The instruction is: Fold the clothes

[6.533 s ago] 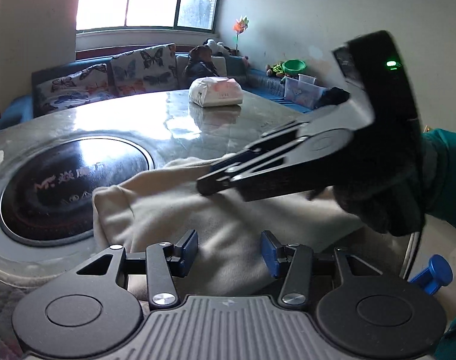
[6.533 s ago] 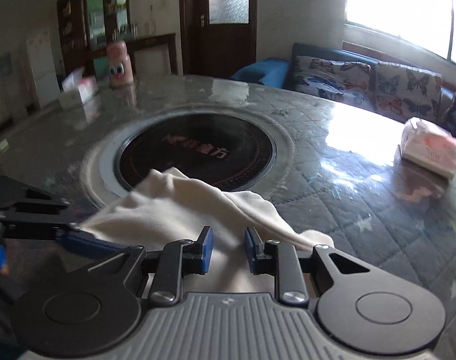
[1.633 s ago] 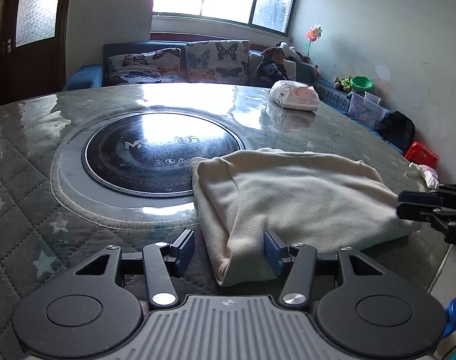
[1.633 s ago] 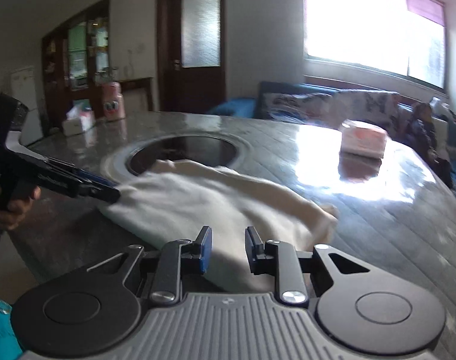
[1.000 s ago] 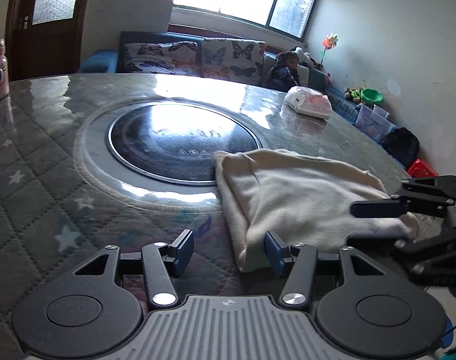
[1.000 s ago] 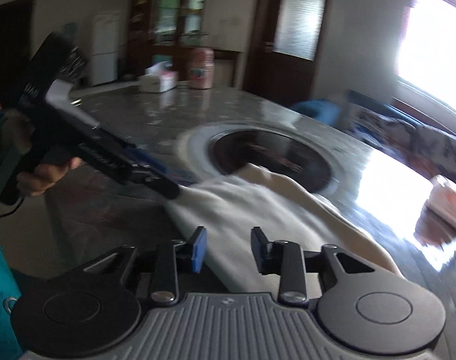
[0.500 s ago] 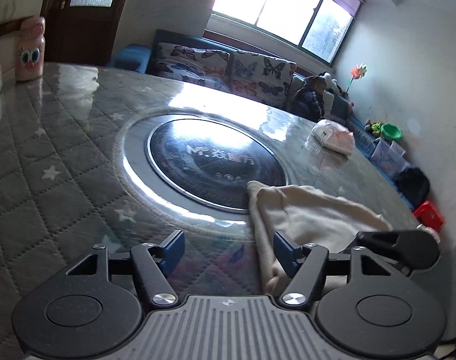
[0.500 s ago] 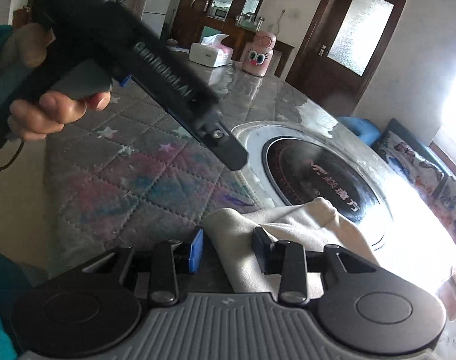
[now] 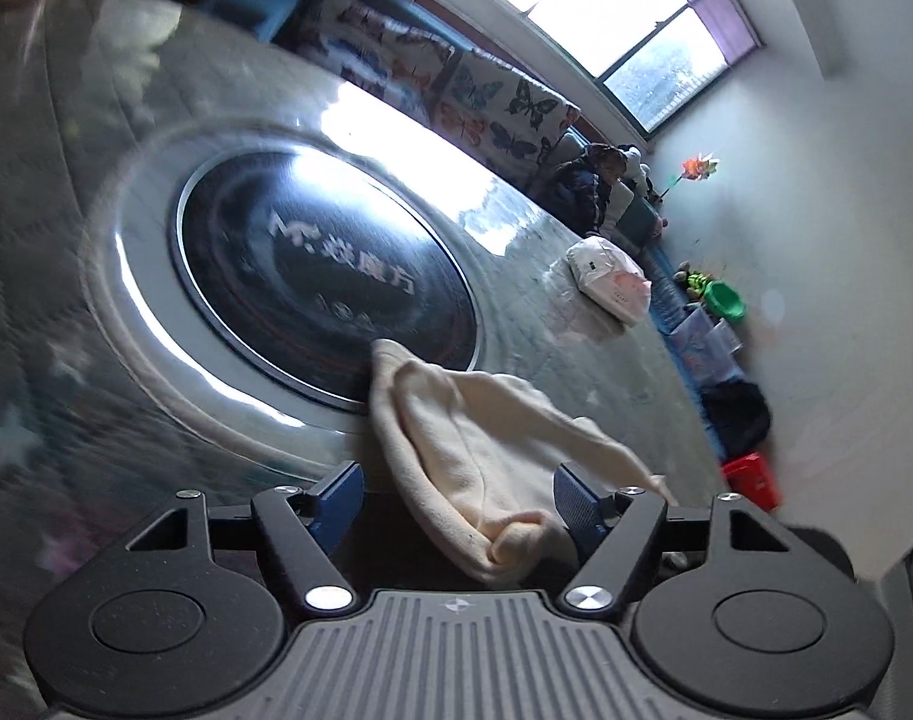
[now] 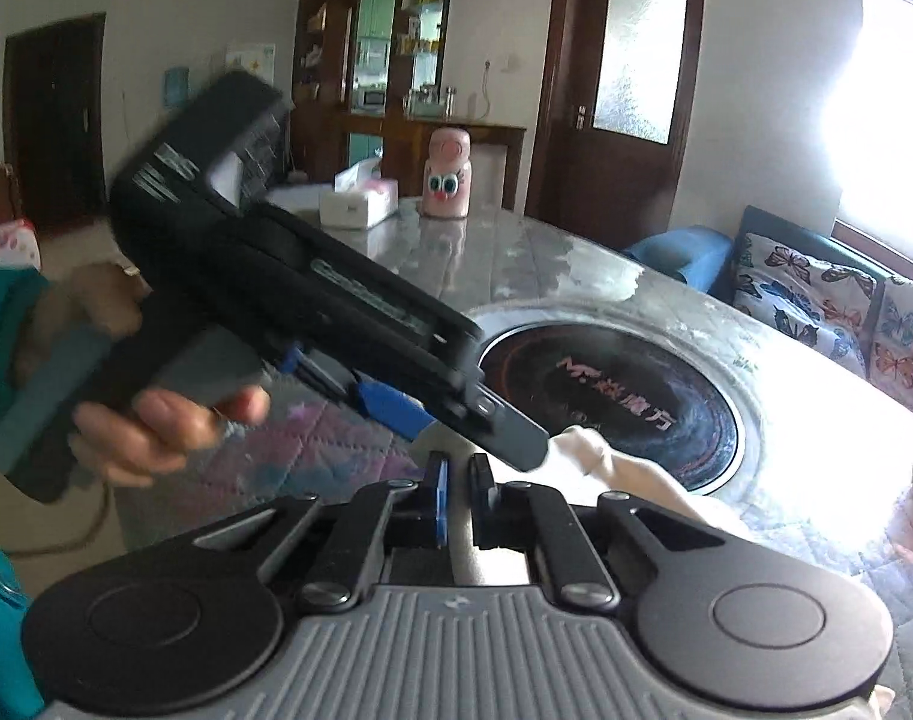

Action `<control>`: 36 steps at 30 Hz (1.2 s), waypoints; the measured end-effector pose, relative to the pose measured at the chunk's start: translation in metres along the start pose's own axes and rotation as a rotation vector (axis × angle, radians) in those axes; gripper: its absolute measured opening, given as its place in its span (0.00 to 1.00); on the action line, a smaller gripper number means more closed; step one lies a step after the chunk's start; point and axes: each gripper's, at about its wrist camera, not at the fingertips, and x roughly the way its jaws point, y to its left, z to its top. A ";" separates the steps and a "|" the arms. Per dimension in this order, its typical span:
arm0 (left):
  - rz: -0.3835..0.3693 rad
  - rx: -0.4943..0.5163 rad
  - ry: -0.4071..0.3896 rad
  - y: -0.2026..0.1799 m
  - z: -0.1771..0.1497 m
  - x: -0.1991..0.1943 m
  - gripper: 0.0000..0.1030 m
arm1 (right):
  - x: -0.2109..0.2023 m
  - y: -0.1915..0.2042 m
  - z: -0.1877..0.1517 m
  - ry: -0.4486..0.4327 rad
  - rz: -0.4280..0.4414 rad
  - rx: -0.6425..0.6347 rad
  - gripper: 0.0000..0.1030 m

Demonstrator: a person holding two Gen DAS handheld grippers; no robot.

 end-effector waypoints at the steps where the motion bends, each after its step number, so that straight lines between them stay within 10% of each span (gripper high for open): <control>1: -0.011 -0.030 0.010 0.001 0.001 0.004 0.71 | -0.004 -0.001 0.000 -0.007 0.004 0.002 0.06; 6: -0.069 -0.186 0.068 0.013 0.001 0.022 0.66 | -0.018 -0.001 -0.004 -0.035 0.036 0.006 0.06; 15: -0.060 -0.228 0.103 0.024 -0.010 0.032 0.20 | -0.031 0.005 -0.020 -0.028 0.085 0.011 0.10; 36: 0.036 -0.027 0.092 -0.005 -0.016 0.031 0.21 | -0.063 -0.156 -0.120 0.019 -0.406 0.579 0.38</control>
